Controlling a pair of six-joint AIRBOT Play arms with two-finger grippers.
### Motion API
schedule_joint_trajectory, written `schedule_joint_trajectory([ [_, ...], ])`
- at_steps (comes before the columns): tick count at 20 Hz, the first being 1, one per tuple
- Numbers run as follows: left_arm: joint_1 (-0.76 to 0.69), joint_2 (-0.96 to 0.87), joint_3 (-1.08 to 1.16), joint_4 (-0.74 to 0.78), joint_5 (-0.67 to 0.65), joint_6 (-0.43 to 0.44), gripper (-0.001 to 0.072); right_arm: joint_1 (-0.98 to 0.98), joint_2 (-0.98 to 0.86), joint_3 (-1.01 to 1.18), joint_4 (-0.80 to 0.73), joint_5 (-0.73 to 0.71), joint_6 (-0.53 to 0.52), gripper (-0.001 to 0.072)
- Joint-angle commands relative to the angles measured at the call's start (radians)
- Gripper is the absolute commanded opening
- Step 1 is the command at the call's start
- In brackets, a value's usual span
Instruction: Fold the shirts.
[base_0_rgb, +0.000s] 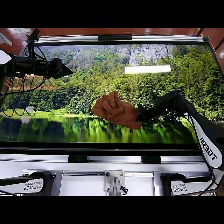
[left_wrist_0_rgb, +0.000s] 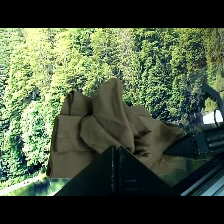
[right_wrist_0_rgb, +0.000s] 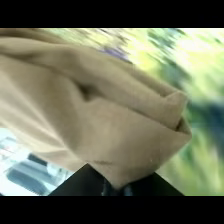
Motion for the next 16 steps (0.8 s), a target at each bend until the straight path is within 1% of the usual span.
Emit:
schedule_joint_trajectory([
  [1,0.0,0.0,0.001,0.0,-0.001,0.001,0.0033,0.01,0.021,0.105,0.233,0.007,-0.179,0.007],
  [2,0.0,0.0,0.001,0.0,0.0,0.001,0.0033,0.009,0.036,0.189,0.233,-0.016,-0.163,0.007],
  [3,0.0,0.0,0.001,0.0,0.0,0.001,0.0033,0.007,0.048,0.291,0.222,-0.033,-0.123,0.007],
  [6,0.0,0.0,0.001,0.0,0.003,0.001,0.0033,0.007,0.051,0.586,0.169,-0.049,0.023,0.007],
  [7,0.0,0.0,0.001,0.0,0.003,0.001,0.0033,0.003,0.051,0.661,0.171,-0.037,0.052,0.0069],
  [8,0.0,0.0,0.001,0.0,0.002,0.004,0.0033,0.0,0.051,0.718,0.171,-0.029,0.06,0.007],
  [11,0.0,0.0,0.001,0.0,-0.001,0.003,0.0033,-0.036,0.051,0.809,0.169,-0.003,0.087,0.007],
  [13,0.0,0.0,0.0,0.0,-0.01,0.004,0.0033,-0.067,0.05,0.814,0.166,0.014,0.109,0.007],
  [16,0.0,0.0,0.0,0.0,-0.01,0.003,0.0033,-0.101,0.026,0.814,0.159,0.065,0.11,0.007],
])
